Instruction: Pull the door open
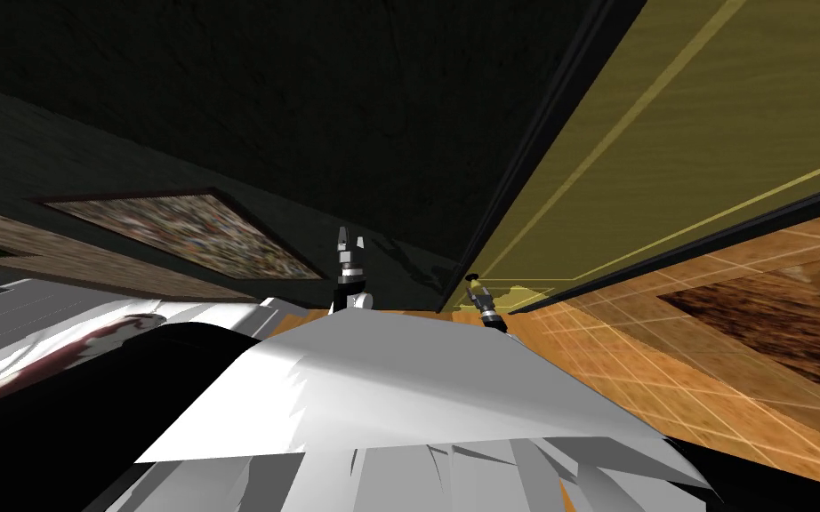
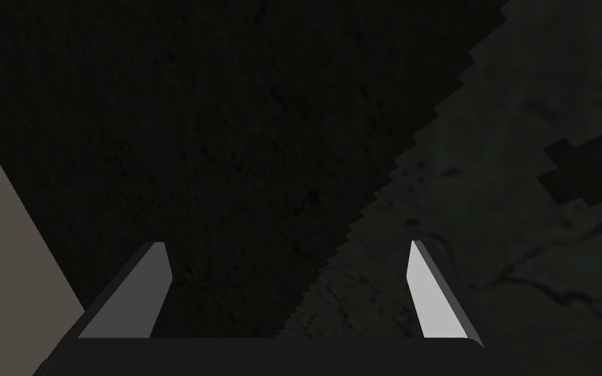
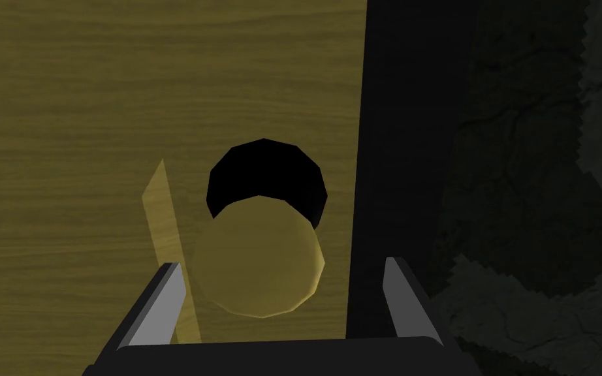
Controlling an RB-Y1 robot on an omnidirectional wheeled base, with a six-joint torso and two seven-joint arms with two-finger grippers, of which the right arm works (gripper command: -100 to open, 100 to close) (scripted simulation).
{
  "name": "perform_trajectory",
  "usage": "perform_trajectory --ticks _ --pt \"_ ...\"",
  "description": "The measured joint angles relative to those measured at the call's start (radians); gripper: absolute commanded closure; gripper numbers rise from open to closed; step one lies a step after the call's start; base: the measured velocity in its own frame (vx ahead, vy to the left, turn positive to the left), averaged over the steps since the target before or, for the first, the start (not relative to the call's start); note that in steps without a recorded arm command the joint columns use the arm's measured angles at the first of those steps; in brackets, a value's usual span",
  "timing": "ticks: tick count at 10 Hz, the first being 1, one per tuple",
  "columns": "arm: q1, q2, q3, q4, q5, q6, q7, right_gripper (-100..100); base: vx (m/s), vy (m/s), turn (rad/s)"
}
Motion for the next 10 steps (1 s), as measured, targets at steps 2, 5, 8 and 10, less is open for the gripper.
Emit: perform_trajectory --ticks 2,5,8,10 --pt "-0.004 -0.013 -0.01 0.018 -0.007 -0.005 -0.007 100 0.036 -0.001 0.004" --pt "-0.004 -0.014 -0.01 0.014 -0.006 0.0 -0.006 100 -0.023 -0.005 -0.002" --pt "-0.002 -0.014 -0.01 0.015 -0.006 0.0 -0.007 100 -0.012 -0.007 0.014" --pt "-0.005 -0.016 -0.006 0.018 -0.018 0.002 -0.038 100 -0.046 -0.024 0.056"
